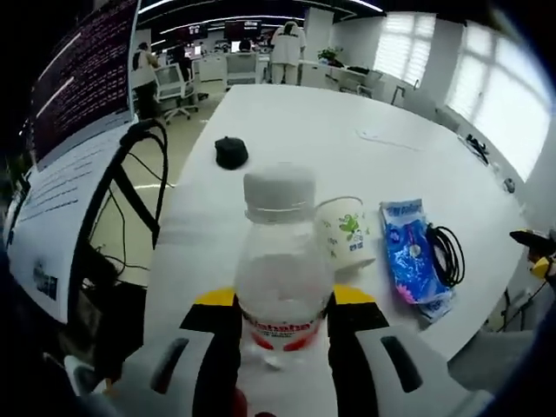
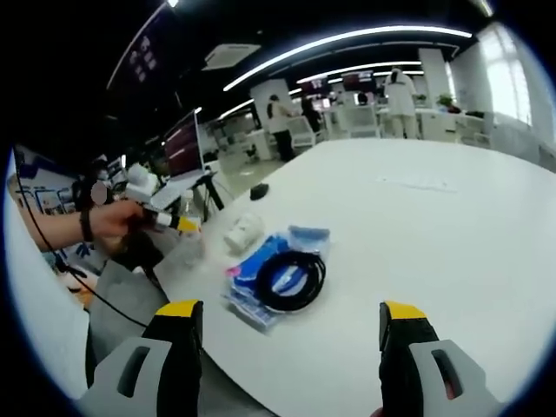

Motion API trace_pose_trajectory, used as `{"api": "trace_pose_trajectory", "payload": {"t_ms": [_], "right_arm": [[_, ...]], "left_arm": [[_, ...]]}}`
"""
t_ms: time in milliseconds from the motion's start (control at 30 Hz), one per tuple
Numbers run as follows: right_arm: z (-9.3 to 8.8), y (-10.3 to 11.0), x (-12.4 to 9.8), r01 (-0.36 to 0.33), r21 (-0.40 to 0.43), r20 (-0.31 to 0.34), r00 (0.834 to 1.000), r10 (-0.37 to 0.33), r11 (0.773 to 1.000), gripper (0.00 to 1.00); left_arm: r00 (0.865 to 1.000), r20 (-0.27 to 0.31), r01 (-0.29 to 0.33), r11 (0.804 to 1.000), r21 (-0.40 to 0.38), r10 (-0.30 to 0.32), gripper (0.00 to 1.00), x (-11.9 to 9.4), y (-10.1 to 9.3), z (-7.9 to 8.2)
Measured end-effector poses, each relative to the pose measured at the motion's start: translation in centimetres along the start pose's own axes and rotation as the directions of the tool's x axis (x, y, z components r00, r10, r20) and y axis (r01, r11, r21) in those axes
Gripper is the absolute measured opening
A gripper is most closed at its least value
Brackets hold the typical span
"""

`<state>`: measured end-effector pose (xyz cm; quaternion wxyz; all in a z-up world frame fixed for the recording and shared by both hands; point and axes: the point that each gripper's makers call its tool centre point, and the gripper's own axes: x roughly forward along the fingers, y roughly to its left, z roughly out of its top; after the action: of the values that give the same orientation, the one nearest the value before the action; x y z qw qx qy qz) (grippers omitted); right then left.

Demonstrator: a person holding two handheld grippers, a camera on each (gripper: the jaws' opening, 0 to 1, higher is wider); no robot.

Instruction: Arrange the tabletop items into an orderly group along one side of the table until the central work area is clear of visible clutter.

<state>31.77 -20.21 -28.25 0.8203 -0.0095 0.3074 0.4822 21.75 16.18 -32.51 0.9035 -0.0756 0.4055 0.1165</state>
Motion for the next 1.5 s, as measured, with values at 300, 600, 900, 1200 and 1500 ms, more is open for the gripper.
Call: {"api": "trace_pose_trajectory", "payload": {"t_ms": [300, 600, 900, 1200, 1500], "right_arm": [[1.2, 0.2, 0.9, -0.006, -0.031, 0.016, 1.0, 0.007, 0.999, 0.86], [2.1, 0.3, 1.2, 0.003, -0.066, 0.031, 1.0, -0.001, 0.998, 0.87], [2.6, 1.0, 1.7, -0.005, -0.078, 0.034, 0.999, 0.007, 0.997, 0.89], [2.5, 0.8, 1.8, -0.008, -0.072, 0.031, 0.999, 0.01, 0.997, 0.9], [1.8, 0.9, 1.8, -0.014, -0.057, 0.014, 1.0, 0.014, 0.998, 0.91]], "left_arm": [[1.0, 0.007, -0.01, 1.0, 0.019, 0.01, 0.37, 0.4, 0.4, -0.7], [0.998, 0.041, -0.044, 0.999, 0.022, 0.043, 0.38, -0.3, -0.3, -1.1], [0.996, 0.057, -0.065, 0.998, 0.006, 0.065, 0.38, -0.1, 0.0, -1.2], [0.989, 0.132, -0.063, 0.996, -0.055, 0.07, 0.39, 0.1, 0.3, -1.1], [0.975, 0.222, -0.002, 0.997, -0.083, 0.02, 0.44, 0.5, -1.0, -0.6]]}}
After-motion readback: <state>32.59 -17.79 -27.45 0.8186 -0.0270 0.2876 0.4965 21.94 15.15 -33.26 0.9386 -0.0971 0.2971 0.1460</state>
